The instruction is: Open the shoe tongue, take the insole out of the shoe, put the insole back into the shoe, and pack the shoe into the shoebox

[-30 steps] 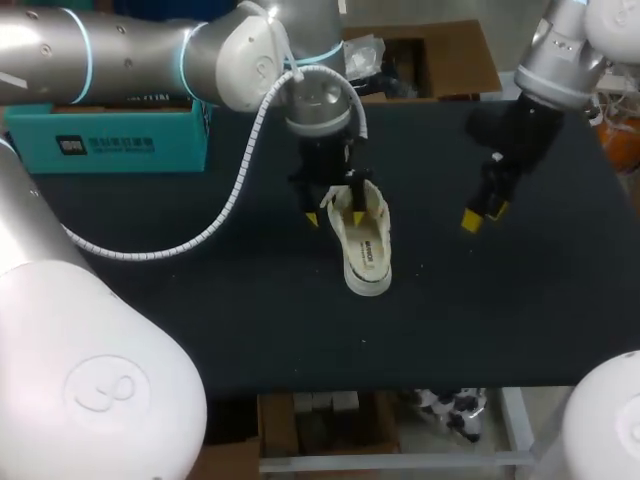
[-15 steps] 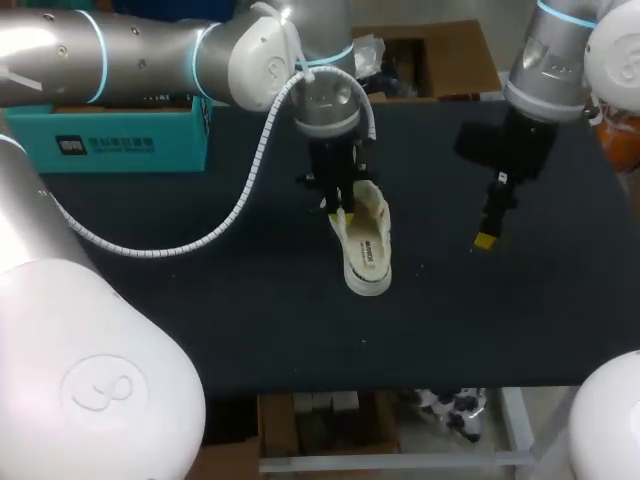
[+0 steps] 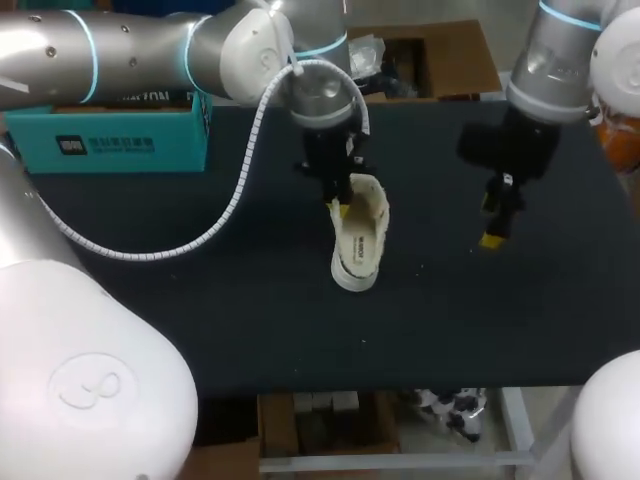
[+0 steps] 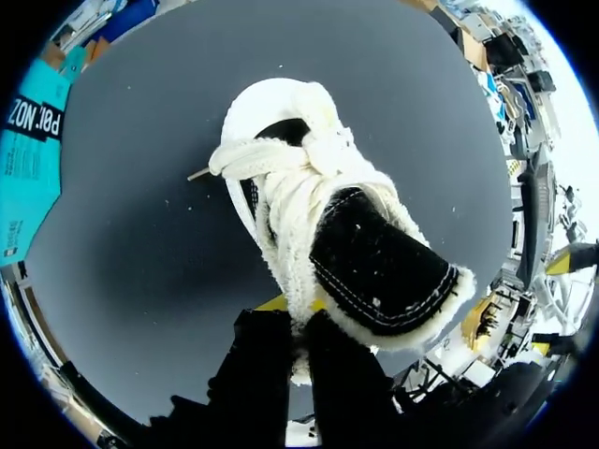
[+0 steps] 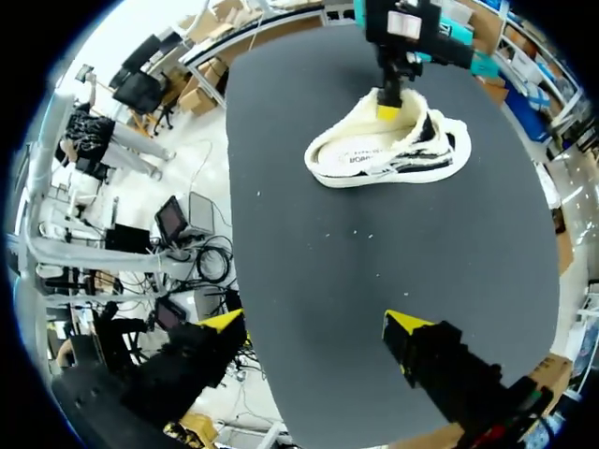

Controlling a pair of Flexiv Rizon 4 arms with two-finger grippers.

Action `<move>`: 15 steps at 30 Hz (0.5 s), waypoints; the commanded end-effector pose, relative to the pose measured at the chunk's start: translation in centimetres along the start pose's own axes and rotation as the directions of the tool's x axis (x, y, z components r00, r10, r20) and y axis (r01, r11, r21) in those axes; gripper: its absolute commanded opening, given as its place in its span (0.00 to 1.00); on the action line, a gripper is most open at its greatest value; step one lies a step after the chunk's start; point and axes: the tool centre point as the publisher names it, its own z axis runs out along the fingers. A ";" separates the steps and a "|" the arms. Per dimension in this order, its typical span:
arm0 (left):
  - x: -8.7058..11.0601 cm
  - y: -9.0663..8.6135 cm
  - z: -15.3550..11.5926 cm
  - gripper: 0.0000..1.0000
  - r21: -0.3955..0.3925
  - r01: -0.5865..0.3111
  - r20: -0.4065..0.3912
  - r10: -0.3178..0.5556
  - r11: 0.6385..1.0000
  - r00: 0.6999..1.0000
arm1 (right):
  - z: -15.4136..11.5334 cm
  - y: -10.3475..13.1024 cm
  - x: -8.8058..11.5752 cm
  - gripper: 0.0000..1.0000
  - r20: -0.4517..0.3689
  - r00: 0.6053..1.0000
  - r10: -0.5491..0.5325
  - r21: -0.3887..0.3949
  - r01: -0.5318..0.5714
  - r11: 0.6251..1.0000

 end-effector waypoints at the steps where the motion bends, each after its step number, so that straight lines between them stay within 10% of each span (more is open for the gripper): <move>1: -1.2 -0.4 -2.3 0.00 -0.012 -0.240 -0.008 0.240 0.971 0.971 | -0.2 -1.9 0.9 1.00 0.146 0.952 -0.269 0.017 0.270 0.963; 15: -4.0 0.5 -10.2 0.00 -0.005 -0.611 0.090 0.609 0.791 0.788 | -1.5 -3.3 1.2 1.00 0.209 0.820 -0.533 0.230 0.488 0.842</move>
